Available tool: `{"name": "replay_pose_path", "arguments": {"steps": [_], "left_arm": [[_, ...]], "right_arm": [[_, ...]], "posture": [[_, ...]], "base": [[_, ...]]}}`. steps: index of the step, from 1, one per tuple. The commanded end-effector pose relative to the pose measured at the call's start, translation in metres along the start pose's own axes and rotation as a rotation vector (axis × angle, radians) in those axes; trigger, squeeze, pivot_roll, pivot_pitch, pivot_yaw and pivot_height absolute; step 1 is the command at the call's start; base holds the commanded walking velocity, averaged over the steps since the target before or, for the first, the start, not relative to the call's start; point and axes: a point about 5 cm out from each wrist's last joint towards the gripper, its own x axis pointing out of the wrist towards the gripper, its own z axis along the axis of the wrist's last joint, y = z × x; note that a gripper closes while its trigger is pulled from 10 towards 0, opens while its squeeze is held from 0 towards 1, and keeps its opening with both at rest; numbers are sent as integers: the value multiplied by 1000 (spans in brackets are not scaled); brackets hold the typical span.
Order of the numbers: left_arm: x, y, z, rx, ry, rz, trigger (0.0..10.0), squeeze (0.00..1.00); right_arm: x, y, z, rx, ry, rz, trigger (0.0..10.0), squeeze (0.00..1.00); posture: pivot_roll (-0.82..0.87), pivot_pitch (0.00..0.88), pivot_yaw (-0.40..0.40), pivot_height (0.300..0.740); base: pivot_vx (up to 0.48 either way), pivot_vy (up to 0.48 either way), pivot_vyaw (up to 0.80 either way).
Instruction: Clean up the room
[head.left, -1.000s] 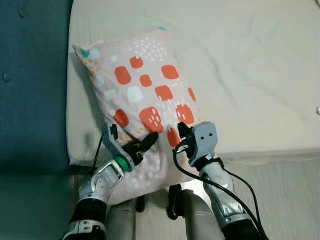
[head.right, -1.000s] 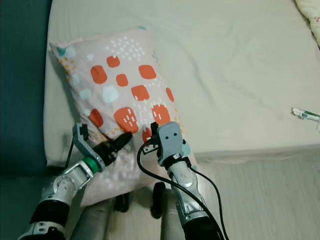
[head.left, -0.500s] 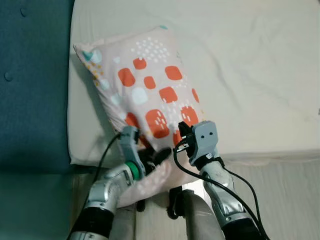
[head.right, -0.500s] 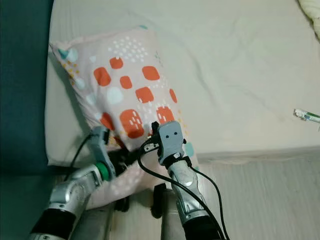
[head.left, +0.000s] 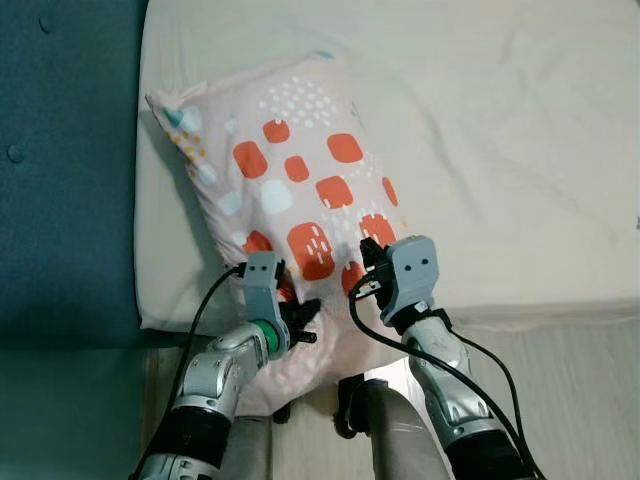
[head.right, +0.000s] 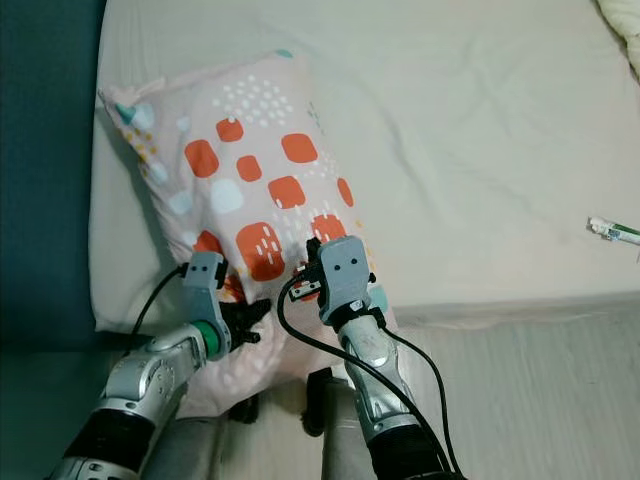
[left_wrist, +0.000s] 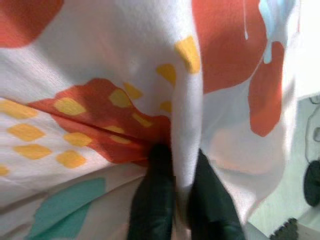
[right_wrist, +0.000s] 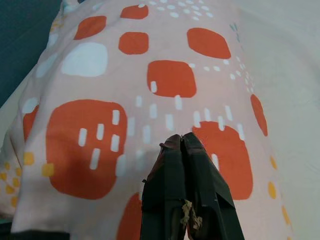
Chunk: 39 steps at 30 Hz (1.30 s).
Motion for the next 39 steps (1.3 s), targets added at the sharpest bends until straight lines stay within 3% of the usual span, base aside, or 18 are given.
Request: {"name": "replay_pose_path", "arguments": {"steps": [1,5,6,8,9,10,11,13,14,16,18,20,22,25,29,30,34,39], "left_arm": [[-2,9,-9,4,39,82,0,0],[-4,15,-1,51,3,145,0,0],[-5,17,6,105,-29,175,0,0],[-11,15,39,331,-181,238,0,0],[-11,15,39,331,-181,238,0,0],[-15,14,56,415,-260,276,10000,0],[-18,11,73,468,-334,291,10000,0],[-18,11,73,468,-334,291,10000,0],[-22,11,95,533,-412,332,10000,0],[-25,13,113,581,-475,374,10000,0],[-25,13,113,581,-475,374,10000,0],[-31,19,148,693,-571,491,10000,0],[-31,19,148,693,-571,491,10000,0],[-42,18,178,914,-738,690,10000,0],[-48,12,189,988,-846,763,10000,0],[-54,5,199,1044,-946,826,10000,0],[-61,-2,212,1063,-1073,908,10000,0],[-72,6,226,986,-1146,1030,10000,0]], "right_arm": [[-6,-1,-13,7,54,-8,10000,0],[-6,-3,-13,2,54,-10,10000,0],[-5,-4,-13,0,54,-12,10000,0],[-3,-8,-12,-8,50,-19,10000,0],[-3,-8,-12,-8,50,-19,10000,0],[-2,-9,-12,-11,48,-22,10000,0],[0,-11,-11,-15,46,-25,10000,0],[0,-11,-11,-15,46,-25,10000,0],[2,-12,-11,-19,44,-27,10000,0],[4,-13,-11,-21,43,-29,10000,0],[4,-13,-11,-21,43,-29,10000,0],[6,-13,-10,-25,39,-30,10000,0],[6,-13,-10,-25,39,-30,10000,0],[6,-12,-12,-28,39,-28,10000,0],[5,-11,-13,-28,40,-27,10000,0],[6,-11,-14,-28,39,-26,10000,0],[6,-10,-14,-30,38,-23,10000,0],[6,-10,-14,-33,37,-21,10000,0]], "posture": [[7,341,69,740],[8,335,69,740],[9,325,68,740],[9,312,67,740],[9,312,67,740],[11,299,67,740],[11,287,67,740],[11,287,67,740],[10,274,65,740],[7,261,64,740],[7,261,64,740],[-3,239,66,740],[-3,239,66,740],[-12,223,67,740],[-12,218,67,740],[-16,216,64,740],[-20,212,64,740],[-25,208,62,740]], "base": [[0,0,0],[0,0,0],[0,0,0],[0,0,0],[0,0,0],[0,0,0],[0,0,0],[0,0,0],[0,0,0],[0,0,0],[0,0,0],[0,0,0],[0,0,0],[0,0,0],[0,0,0],[0,0,0],[0,0,0],[0,0,0]]}}
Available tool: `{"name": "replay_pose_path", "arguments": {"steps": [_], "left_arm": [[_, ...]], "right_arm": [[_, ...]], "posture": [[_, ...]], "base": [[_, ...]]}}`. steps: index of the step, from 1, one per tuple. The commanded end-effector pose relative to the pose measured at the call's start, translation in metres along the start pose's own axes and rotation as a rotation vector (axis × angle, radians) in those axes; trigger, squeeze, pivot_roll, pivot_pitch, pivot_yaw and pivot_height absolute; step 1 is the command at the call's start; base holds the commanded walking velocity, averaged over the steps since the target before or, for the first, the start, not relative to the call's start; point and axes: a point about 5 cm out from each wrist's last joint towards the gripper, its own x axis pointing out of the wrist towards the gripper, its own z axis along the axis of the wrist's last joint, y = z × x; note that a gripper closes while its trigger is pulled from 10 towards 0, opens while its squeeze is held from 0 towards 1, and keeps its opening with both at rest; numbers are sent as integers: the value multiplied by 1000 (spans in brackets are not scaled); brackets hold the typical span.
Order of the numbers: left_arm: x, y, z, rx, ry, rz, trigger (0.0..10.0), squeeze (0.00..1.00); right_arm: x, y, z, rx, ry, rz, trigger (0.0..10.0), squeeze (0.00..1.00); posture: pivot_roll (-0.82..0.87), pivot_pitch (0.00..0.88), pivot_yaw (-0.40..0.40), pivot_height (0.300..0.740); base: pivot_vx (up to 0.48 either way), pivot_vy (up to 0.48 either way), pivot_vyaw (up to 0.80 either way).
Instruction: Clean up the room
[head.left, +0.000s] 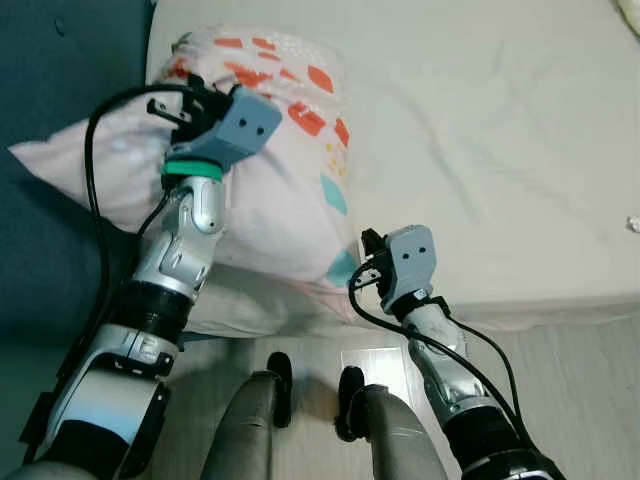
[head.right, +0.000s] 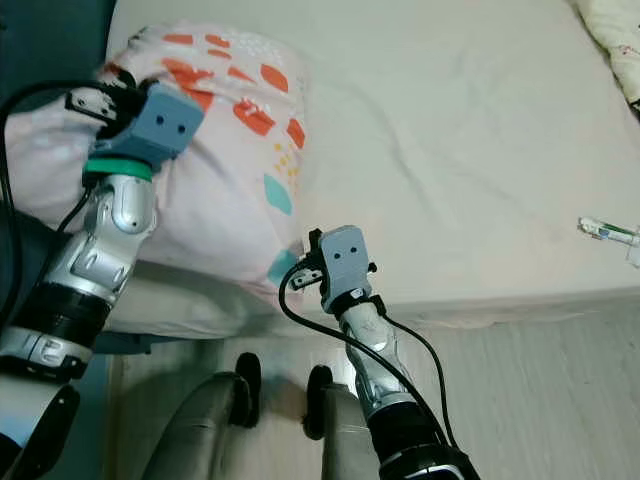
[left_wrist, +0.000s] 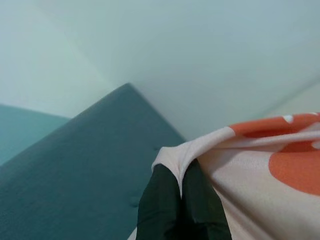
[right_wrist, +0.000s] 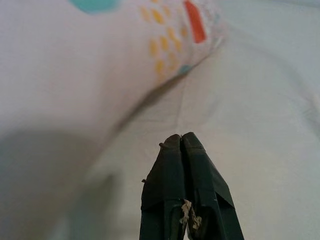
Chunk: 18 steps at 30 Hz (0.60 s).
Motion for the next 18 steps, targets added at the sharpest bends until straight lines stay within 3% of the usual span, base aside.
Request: {"name": "replay_pose_path", "arguments": {"steps": [1,2,5,12,14,18], "left_arm": [[7,13,-2,-16,2,107,10000,0],[7,13,-2,-16,2,107,10000,0],[5,40,-45,63,185,255,10000,0],[-2,60,-75,127,270,356,10000,0],[3,40,-62,78,215,240,10000,0],[-2,-16,-34,-42,193,-94,10000,0]], "right_arm": [[-8,0,-12,-1,44,-4,10000,0],[-8,0,-12,-1,44,-4,10000,0],[-9,1,-14,-1,51,1,10000,0],[-10,3,-16,-1,55,16,10000,0],[-11,5,-17,-2,59,27,10000,0],[-9,6,-17,-1,60,26,10000,0]], "posture": [[-27,208,64,740],[-27,208,64,740],[-25,213,53,740],[-29,214,42,740],[-23,213,44,740],[-31,215,50,740]], "base": [[0,0,0],[0,0,0],[0,0,0],[0,0,0],[0,0,0],[0,0,0]]}}
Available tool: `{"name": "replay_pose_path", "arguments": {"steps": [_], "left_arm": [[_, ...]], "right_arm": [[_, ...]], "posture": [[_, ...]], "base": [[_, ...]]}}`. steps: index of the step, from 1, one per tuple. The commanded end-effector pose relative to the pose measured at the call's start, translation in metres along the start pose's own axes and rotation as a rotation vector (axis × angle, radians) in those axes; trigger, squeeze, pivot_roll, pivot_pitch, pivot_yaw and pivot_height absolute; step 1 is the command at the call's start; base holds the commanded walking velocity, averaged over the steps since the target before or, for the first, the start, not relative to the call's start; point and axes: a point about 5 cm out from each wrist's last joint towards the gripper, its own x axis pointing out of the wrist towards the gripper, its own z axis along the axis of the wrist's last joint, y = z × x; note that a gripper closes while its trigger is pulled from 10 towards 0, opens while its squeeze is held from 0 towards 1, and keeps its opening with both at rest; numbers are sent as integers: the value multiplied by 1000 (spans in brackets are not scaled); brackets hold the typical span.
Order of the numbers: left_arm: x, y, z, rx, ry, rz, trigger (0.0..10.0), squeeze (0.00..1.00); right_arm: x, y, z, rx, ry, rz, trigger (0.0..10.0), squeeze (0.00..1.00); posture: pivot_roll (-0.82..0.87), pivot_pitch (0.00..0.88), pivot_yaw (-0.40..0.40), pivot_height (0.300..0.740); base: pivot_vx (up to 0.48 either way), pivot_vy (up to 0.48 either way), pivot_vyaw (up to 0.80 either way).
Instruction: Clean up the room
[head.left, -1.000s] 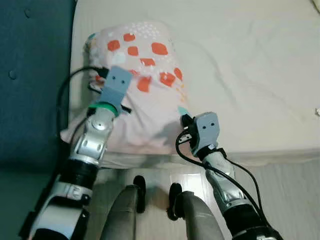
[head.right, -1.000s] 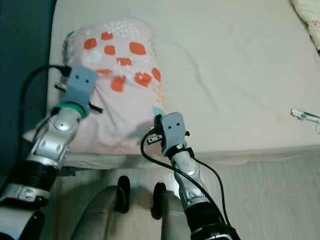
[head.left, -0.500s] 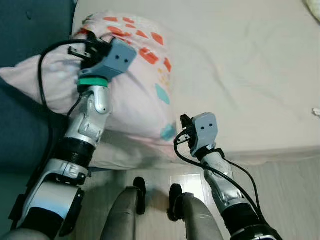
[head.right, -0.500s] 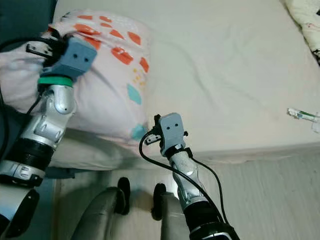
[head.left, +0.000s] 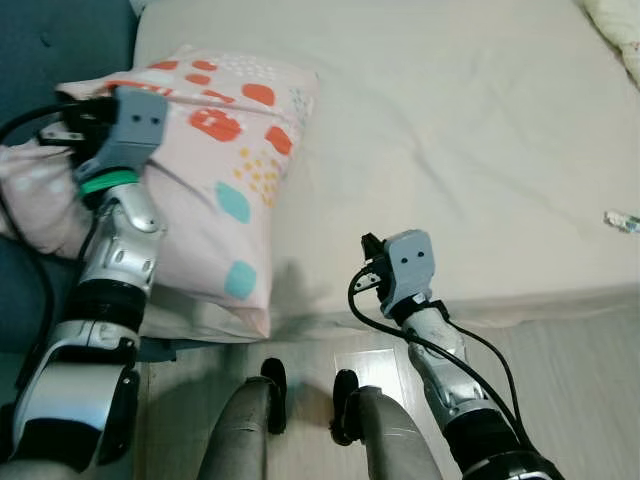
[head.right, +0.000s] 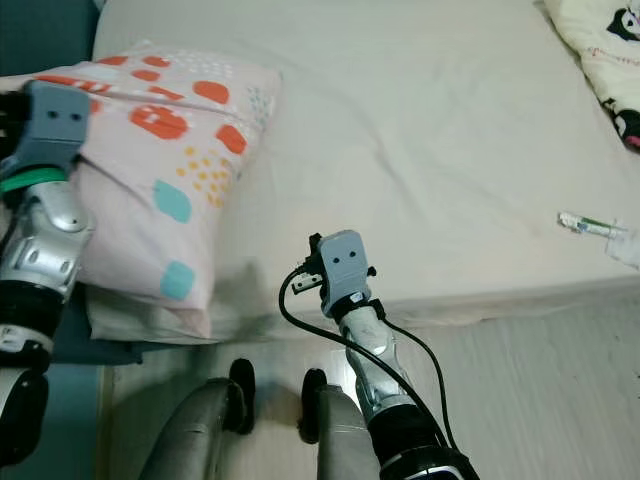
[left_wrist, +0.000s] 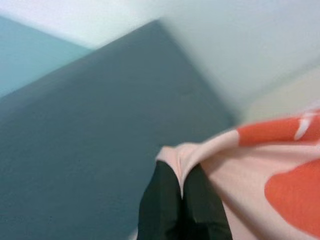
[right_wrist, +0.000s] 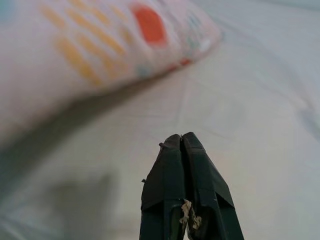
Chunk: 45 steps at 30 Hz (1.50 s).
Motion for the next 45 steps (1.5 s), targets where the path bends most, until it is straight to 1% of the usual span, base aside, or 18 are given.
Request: {"name": "replay_pose_path", "arguments": {"steps": [1,2,3,4,5,7,15,16,24,25,35,36,38,39,41,43,44,45], "left_arm": [[-7,-17,8,-26,-28,-106,10000,0],[-13,-29,10,-36,2,-169,10000,0],[-13,-29,10,-36,2,-169,10000,0],[-22,-44,10,-57,56,-275,10000,0],[-22,-44,10,-57,56,-275,10000,0],[-41,-64,6,-72,121,-426,10000,0],[-71,-63,-29,15,218,-515,10000,0],[-84,-62,-53,95,264,-561,10000,0],[-106,-57,-88,182,376,-637,10000,0],[-110,-55,-93,197,392,-648,10000,1000],[-122,-42,-113,302,403,-661,10000,1000],[-124,-37,-118,345,389,-651,10000,0],[-130,-31,-125,380,390,-670,10000,0],[-140,-18,-129,328,397,-723,10000,0],[-142,-13,-127,290,391,-730,10000,0],[-129,-3,-91,97,219,-615,10000,0],[-129,-3,-91,97,219,-615,10000,0],[-123,2,-73,11,135,-557,10000,0]], "right_arm": [[-7,1,-11,-3,41,3,10000,0],[-6,1,-11,-3,41,0,10000,0],[-6,1,-11,-3,41,0,10000,0],[-7,1,-11,-2,41,-2,10000,0],[-7,1,-11,-2,41,-2,10000,0],[-10,1,-12,-1,41,-8,10000,0],[-17,0,-18,-2,59,-11,10000,0],[-14,1,-17,1,58,-11,10000,0],[-10,4,-15,8,51,-10,10000,0],[-10,5,-16,9,51,-8,10000,0],[-12,5,-17,11,55,-9,10000,0],[-12,5,-17,12,54,-9,10000,0],[-11,5,-17,13,52,-10,10000,0],[-12,6,-17,15,51,-10,10000,0],[-12,6,-17,16,50,-10,10000,0],[-13,6,-18,17,52,-9,10000,0],[-13,6,-18,17,52,-9,10000,0],[-14,6,-18,17,53,-7,10000,0]], "posture": [[-31,215,50,740],[-33,215,55,740],[-33,215,55,740],[-41,216,61,740],[-41,216,61,740],[-42,221,63,740],[-17,231,71,740],[-10,231,75,740],[-5,228,80,740],[-4,226,81,740],[1,223,88,740],[5,222,91,740],[6,221,92,740],[10,226,93,740],[10,227,94,740],[16,229,91,740],[16,229,91,740],[19,228,90,740]], "base": [[0,0,0],[0,0,0],[0,0,0],[0,0,0],[0,0,0],[0,0,0],[0,0,0],[0,0,0],[0,0,0],[0,0,0],[0,0,0],[0,0,0],[0,0,0],[0,0,0],[0,0,0],[0,0,0],[0,0,0],[0,0,0]]}}
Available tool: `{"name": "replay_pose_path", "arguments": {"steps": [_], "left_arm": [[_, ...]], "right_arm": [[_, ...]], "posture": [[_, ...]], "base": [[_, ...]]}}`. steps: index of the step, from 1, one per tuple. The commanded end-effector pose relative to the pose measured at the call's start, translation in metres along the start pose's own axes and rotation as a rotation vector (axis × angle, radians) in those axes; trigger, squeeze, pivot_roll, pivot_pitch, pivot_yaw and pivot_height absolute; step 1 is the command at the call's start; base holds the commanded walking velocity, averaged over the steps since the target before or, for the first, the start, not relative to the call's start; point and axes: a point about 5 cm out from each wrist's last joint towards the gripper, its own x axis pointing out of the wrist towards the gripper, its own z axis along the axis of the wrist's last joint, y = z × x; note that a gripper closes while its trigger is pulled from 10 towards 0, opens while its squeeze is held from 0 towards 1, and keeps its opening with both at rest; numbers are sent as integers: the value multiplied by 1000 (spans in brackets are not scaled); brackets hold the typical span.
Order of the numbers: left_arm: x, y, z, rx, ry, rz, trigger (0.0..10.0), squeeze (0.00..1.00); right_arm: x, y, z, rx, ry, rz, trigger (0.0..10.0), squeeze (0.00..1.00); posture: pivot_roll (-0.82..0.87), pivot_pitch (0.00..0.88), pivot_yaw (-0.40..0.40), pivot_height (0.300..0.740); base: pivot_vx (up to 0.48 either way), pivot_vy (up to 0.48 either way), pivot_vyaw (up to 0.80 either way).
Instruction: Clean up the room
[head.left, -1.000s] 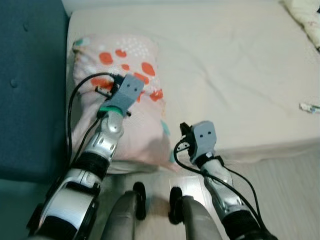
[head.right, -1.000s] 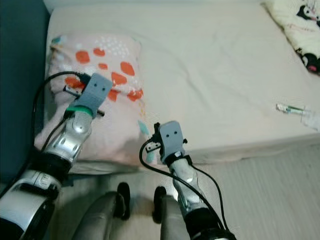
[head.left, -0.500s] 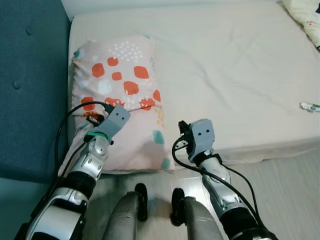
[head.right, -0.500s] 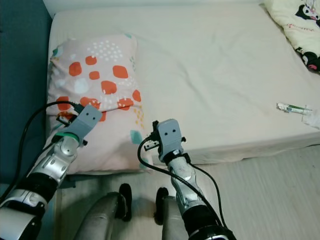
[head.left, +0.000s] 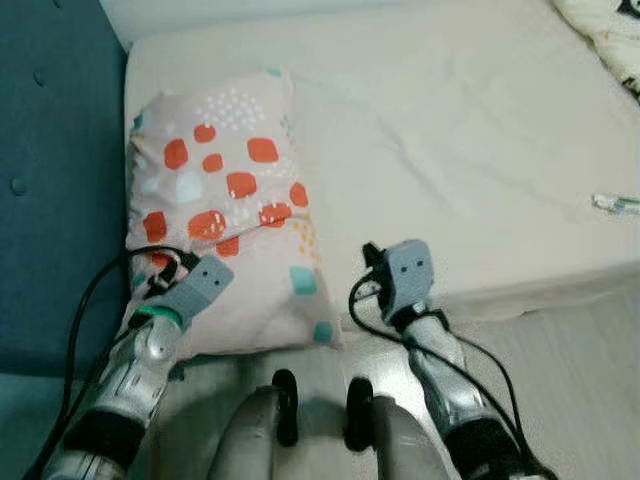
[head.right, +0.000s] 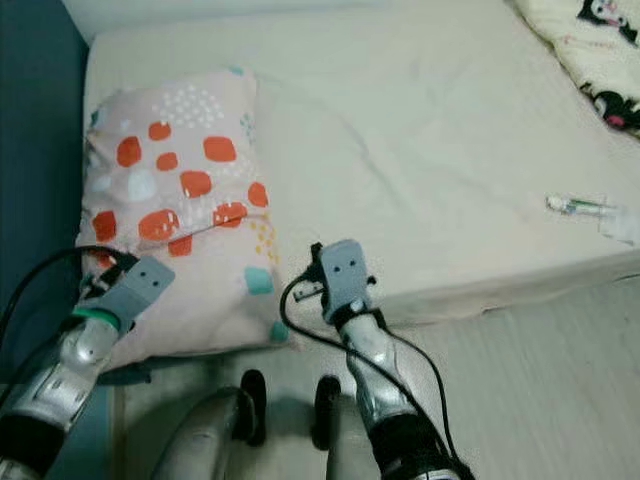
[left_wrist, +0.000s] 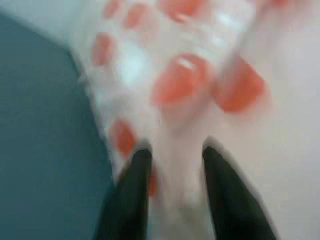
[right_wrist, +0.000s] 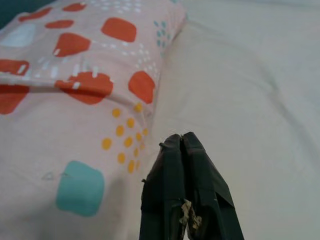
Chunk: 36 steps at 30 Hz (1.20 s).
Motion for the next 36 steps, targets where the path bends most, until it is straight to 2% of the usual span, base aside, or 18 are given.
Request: {"name": "replay_pose_path", "arguments": {"steps": [1,3,4,6,8,10,12,15,16,17,19,20,22,24,25,26,28,36], "left_arm": [[-5,12,28,-89,-158,78,10000,0],[-7,13,40,-109,-214,98,10000,0],[-7,9,46,-129,-236,79,10000,0],[-7,-18,45,-118,-199,-64,10000,0],[-7,-18,45,-118,-199,-64,10000,0],[-5,-55,40,-64,-139,-236,10000,0],[0,-69,37,-26,-74,-258,10000,0],[11,-71,27,9,20,-178,10000,0],[16,-70,20,-14,84,-141,10000,0],[16,-70,20,-14,84,-141,10000,0],[20,-71,6,-81,200,-105,10000,0],[20,-71,6,-81,200,-105,10000,0],[20,-75,-8,-170,308,-120,10000,0],[20,-75,-8,-170,308,-120,10000,0],[9,-93,-19,-230,384,-298,10000,0],[9,-93,-19,-230,384,-298,10000,0],[-4,-107,-26,-256,425,-435,10000,0],[-19,-124,-30,-325,478,-498,10000,0]], "right_arm": [[-7,6,-10,8,35,13,10000,0],[-6,7,-10,9,37,17,10000,0],[-5,8,-10,10,36,22,10000,0],[-3,10,-9,12,33,28,10000,0],[-3,10,-9,12,33,28,10000,0],[-1,12,-7,13,29,31,10000,0],[-1,11,-7,13,26,31,10000,0],[-3,8,-7,8,27,24,10000,0],[-4,7,-8,7,29,21,10000,0],[-4,7,-8,7,29,21,10000,0],[-6,6,-9,6,32,17,10000,0],[-6,6,-9,6,32,17,10000,0],[-6,6,-9,6,33,15,10000,0],[-6,6,-9,6,33,15,10000,0],[-6,7,-9,9,33,14,10000,0],[-6,7,-9,9,33,14,10000,0],[-7,8,-10,12,34,13,10000,0],[-7,9,-10,16,37,15,10000,0]], "posture": [[26,227,84,740],[28,225,83,740],[28,224,82,740],[21,221,75,740],[21,221,75,740],[11,221,74,740],[3,218,73,740],[3,218,73,740],[0,220,73,740],[0,220,73,740],[-6,221,74,740],[-6,221,74,740],[-10,222,75,740],[-10,222,75,740],[-5,226,80,740],[-5,226,80,740],[-1,230,80,740],[3,232,75,740]], "base": [[0,0,0],[0,0,0],[0,0,0],[0,0,0],[0,0,0],[0,0,0],[0,0,0],[0,0,0],[0,0,0],[0,0,0],[0,0,0],[0,0,0],[0,0,0],[0,0,0],[0,0,0],[0,0,0],[0,0,0],[0,0,0]]}}
